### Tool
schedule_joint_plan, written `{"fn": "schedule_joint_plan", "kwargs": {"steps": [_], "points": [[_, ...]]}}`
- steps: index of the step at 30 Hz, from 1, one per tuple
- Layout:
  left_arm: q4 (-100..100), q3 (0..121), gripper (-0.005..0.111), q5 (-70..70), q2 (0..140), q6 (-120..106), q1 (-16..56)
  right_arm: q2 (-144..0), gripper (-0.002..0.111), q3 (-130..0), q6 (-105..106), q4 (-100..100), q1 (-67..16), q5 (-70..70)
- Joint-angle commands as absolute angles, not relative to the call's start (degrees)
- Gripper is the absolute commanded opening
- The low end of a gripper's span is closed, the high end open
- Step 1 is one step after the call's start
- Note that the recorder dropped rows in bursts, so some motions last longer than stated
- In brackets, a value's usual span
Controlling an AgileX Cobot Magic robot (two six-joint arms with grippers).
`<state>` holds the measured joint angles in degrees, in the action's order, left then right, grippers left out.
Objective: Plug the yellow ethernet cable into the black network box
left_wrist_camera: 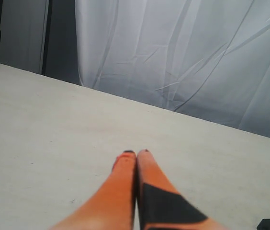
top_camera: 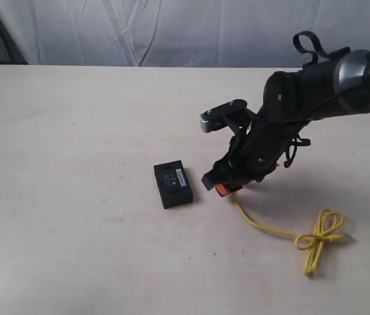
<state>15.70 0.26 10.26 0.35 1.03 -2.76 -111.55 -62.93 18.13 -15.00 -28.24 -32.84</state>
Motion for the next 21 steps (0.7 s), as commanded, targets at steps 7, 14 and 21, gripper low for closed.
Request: {"fn": "schedule_joint_plan", "kwargs": {"steps": [7,14,21], "points": [[16.0,0.0,0.0,10.2,0.0,1.1,-2.8,-114.5,0.048,-63.3,18.2,-14.5,-28.1,-29.5],[16.0,0.0,0.0,10.2,0.0,1.1,-2.8,-115.1,0.046,-63.3,16.3,-13.4,-28.1,-29.0],[16.0,0.0,0.0,10.2,0.0,1.1,-2.8,-115.4,0.046,-63.3,2.6,0.0,-32.1,-28.8]]}}
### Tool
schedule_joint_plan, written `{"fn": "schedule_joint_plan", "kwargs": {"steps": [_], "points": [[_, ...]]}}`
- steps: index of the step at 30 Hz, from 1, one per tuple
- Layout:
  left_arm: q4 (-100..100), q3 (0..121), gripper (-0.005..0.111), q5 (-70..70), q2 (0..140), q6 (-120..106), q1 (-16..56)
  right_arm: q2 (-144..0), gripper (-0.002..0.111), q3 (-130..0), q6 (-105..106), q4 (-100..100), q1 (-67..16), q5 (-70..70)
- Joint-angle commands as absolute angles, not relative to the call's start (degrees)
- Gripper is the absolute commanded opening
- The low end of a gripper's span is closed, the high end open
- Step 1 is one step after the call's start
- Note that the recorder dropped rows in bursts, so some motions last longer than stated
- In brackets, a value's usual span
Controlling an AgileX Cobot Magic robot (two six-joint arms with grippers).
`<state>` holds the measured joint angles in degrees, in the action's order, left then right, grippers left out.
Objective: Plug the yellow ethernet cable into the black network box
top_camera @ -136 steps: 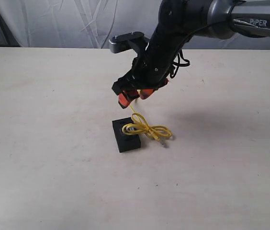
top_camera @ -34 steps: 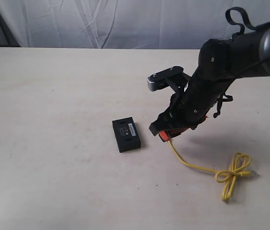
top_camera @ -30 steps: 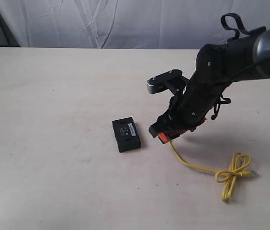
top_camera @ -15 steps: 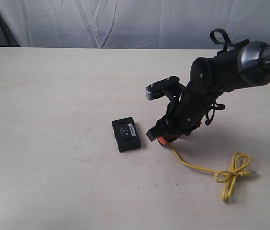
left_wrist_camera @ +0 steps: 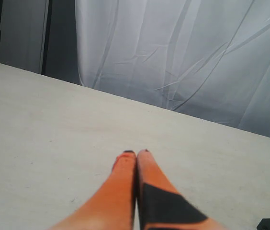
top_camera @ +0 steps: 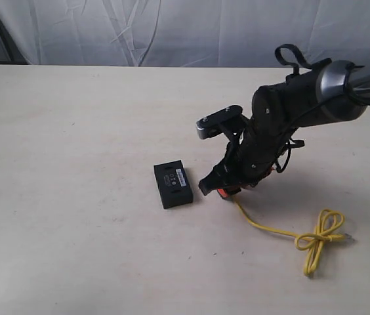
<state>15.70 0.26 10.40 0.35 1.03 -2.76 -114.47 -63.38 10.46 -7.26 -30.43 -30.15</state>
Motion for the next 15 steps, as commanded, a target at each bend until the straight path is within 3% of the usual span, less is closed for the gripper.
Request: {"fn": "schedule_joint_plan", "kwargs": {"steps": [1,3,5,8,15], "points": [[16.0,0.0,0.0,10.2,0.0,1.1,-2.8,-115.6,0.046,-63.3,1.1,1.0,-32.1,-28.5],[16.0,0.0,0.0,10.2,0.0,1.1,-2.8,-115.7,0.046,-63.3,0.9,1.0,-32.1,-28.6],[16.0,0.0,0.0,10.2,0.0,1.1,-2.8,-115.7,0.037,-63.3,0.9,1.0,-32.1,-29.0],[16.0,0.0,0.0,10.2,0.0,1.1,-2.8,-115.7,0.0,-63.3,2.0,1.0,-32.1,-30.5],[22.5,0.0,0.0,5.3,0.0,1.4,-2.8,-114.7,-0.001,-63.1,19.8,1.4,-32.0,-39.5]]}}
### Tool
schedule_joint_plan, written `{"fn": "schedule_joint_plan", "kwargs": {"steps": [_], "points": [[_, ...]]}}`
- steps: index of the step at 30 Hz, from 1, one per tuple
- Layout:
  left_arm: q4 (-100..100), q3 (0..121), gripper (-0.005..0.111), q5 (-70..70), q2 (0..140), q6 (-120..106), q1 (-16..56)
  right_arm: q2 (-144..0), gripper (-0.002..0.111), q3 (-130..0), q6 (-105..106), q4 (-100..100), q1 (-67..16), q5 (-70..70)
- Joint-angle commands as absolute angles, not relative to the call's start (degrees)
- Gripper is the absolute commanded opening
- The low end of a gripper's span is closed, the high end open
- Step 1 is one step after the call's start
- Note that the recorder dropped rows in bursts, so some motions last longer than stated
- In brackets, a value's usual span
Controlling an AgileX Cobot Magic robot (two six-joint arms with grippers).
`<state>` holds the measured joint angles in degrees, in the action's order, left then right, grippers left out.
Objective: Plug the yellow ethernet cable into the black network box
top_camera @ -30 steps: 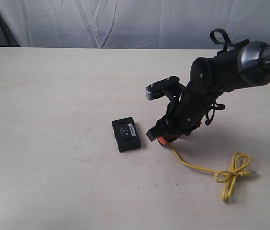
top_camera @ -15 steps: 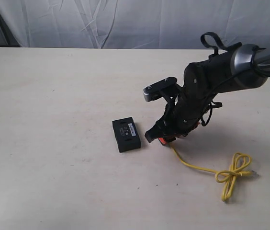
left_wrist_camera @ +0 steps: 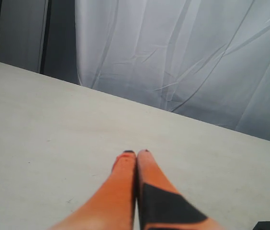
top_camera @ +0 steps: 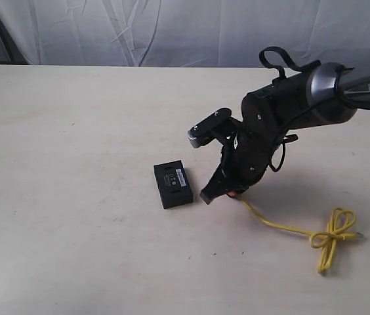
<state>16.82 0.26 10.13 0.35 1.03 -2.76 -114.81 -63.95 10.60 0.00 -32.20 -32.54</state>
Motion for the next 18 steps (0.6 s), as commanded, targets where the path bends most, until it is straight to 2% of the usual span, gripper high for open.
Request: {"fn": "schedule_joint_plan", "kwargs": {"steps": [1,4,10,15,18], "points": [[26.0,0.0,0.0,3.1,0.0,1.4,-2.8,-114.2,-0.001,-63.1,21.5,1.4,-32.0,-40.3],[30.9,0.0,0.0,0.0,0.0,1.4,-2.8,-111.2,-0.001,-62.7,24.7,1.2,-32.0,-41.8],[33.4,0.8,0.0,5.0,4.1,1.4,-2.8,-104.5,-0.001,-55.7,42.7,-2.7,-32.0,-36.5],[33.3,6.2,0.0,9.0,11.0,-2.6,-2.8,-102.1,-0.001,-54.6,53.1,-11.5,-31.2,-40.1],[33.7,10.6,0.0,12.2,18.9,-6.7,-2.8,-102.5,-0.001,-54.6,59.9,-20.0,-27.2,-46.3]]}}
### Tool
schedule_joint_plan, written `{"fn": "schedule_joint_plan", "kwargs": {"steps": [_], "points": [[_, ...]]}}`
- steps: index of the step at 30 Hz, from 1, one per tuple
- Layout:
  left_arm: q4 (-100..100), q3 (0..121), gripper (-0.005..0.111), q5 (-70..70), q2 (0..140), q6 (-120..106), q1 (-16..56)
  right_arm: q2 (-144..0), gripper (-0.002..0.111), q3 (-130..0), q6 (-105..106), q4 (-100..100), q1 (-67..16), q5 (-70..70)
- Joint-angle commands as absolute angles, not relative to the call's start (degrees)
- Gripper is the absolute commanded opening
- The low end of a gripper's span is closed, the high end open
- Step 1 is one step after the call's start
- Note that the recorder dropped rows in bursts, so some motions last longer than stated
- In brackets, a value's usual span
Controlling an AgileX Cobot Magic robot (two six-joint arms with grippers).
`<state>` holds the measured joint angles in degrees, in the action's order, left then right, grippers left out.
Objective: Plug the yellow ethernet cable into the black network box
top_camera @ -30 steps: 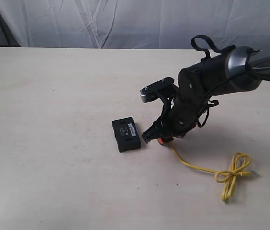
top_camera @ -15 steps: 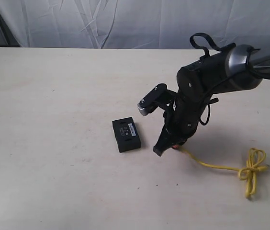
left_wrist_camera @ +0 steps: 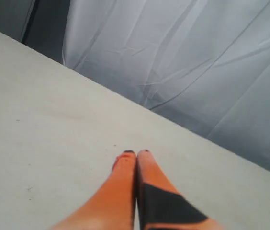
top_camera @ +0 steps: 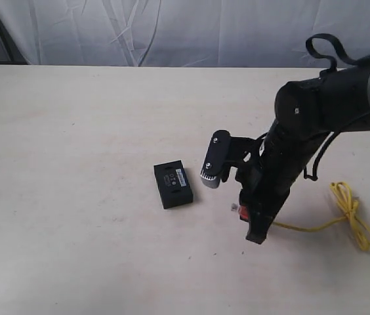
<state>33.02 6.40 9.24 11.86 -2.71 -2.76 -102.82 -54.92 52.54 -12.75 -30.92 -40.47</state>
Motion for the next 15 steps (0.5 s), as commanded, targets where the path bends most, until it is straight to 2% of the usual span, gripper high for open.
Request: {"fn": "schedule_joint_plan", "kwargs": {"steps": [1,6,15], "points": [[33.8,11.7,0.0,13.0,21.2,-7.6,-2.8,-102.6,-0.001,-54.6,62.2,-22.8,-25.8,-47.5],[34.0,17.9,0.0,18.3,31.6,-13.9,-2.8,-102.6,-0.001,-54.5,62.9,-28.9,-21.3,-48.3],[42.6,29.9,0.0,33.1,51.0,-35.5,-2.8,-102.6,-0.001,-51.6,55.4,-29.2,-21.2,-39.7]]}}
